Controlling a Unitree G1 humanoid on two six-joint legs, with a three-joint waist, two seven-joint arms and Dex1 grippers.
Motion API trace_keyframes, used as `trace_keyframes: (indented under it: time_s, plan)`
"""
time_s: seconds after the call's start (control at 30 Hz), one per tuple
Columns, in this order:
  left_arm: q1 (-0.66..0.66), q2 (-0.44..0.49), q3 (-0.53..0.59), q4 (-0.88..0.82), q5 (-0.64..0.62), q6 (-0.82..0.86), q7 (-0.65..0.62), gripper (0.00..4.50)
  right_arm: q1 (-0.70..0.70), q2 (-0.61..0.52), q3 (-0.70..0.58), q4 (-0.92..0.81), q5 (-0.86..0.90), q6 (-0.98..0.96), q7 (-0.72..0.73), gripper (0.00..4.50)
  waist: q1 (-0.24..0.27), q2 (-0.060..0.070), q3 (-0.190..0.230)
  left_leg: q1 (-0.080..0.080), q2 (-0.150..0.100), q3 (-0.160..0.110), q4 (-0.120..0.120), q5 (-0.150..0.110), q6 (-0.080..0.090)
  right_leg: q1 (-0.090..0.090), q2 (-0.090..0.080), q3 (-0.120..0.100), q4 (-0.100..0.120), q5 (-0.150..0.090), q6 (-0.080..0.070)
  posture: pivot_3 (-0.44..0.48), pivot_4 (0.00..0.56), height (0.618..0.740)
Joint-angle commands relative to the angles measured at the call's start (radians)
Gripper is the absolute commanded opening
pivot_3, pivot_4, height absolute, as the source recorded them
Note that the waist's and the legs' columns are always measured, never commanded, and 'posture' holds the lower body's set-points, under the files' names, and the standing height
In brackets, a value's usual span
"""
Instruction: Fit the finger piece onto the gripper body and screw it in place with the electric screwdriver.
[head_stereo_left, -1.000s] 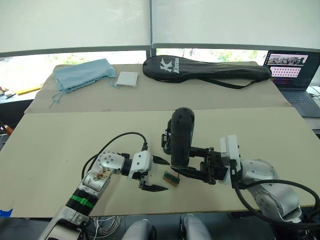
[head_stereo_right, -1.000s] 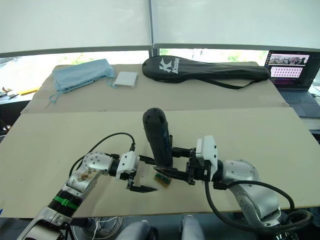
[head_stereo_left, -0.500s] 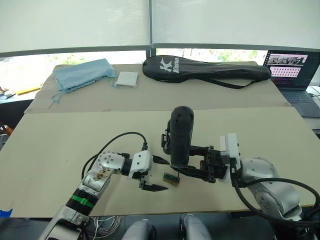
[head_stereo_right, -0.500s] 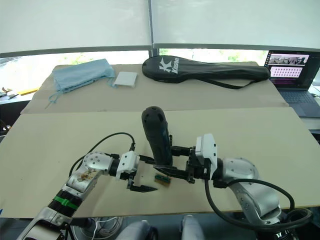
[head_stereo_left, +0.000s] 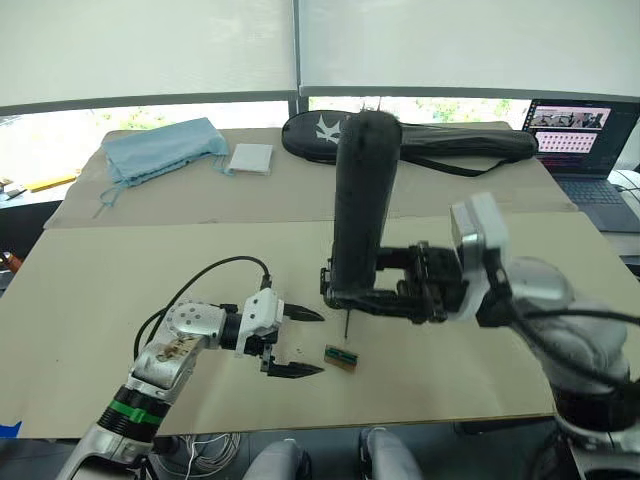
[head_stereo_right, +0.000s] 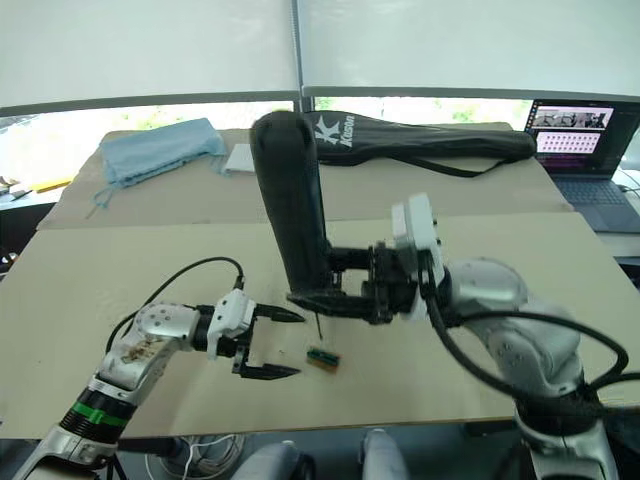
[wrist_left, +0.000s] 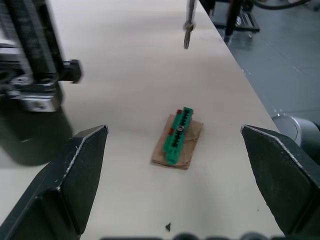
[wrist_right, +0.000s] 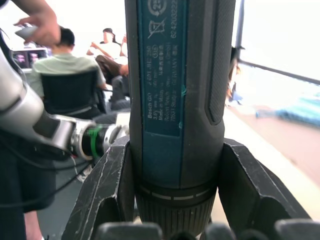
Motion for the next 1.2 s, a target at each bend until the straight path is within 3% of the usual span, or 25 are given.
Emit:
trace_keyframes:
  time_s: [0.03, 0.23, 0.33, 0.77, 1.2]
  plan:
    - [-0.02, 0.032, 0.043, -0.012, -0.024, 0.018, -0.012, 4.5, -0.134, 0.026, -0.011, 0.071, 0.075, 0.074, -0.02, 1.9, 0.001, 0.0, 0.0, 0.0, 0.0, 0.0, 0.0, 0.0, 0.0, 0.0, 0.0, 0.0, 0.0, 0.0, 0.0, 0.0, 0.15, 0.736]
    - [-0.112, 0.035, 0.068, 0.106, -0.003, -0.005, -0.015, 4.5, -0.401, 0.106, 0.04, 0.283, -0.009, 0.15, -0.058, 1.9, 0.002, 0.0, 0.0, -0.001, 0.0, 0.0, 0.0, 0.0, 0.0, -0.001, 0.0, -0.002, 0.0, 0.0, 0.0, 0.0, 0.15, 0.736]
    - [-0.171, 0.014, 0.057, 0.184, 0.019, -0.036, -0.013, 4.5, -0.458, 0.116, 0.077, 0.355, -0.103, 0.121, -0.041, 1.9, 0.002, 0.0, 0.0, -0.001, 0.0, 0.0, 0.0, 0.0, 0.0, -0.001, 0.0, -0.003, 0.001, 0.0, 0.0, 0.0, 0.15, 0.736]
    - [-0.332, -0.107, 0.012, 0.474, 0.128, -0.183, -0.024, 4.5, -0.417, 0.142, 0.116, 0.433, -0.325, 0.001, 0.074, 1.9, -0.012, -0.001, 0.0, -0.004, -0.004, 0.0, 0.001, 0.0, 0.001, -0.002, 0.002, -0.012, 0.004, 0.0, 0.001, 0.0, 0.15, 0.736]
    - [-0.354, -0.146, 0.019, 0.524, 0.161, -0.234, -0.028, 4.5, -0.373, 0.164, 0.097, 0.408, -0.352, 0.014, 0.076, 1.9, -0.02, -0.001, 0.0, -0.004, -0.004, -0.001, 0.001, 0.0, 0.001, -0.002, 0.0, -0.012, 0.004, 0.0, 0.001, 0.0, 0.15, 0.736]
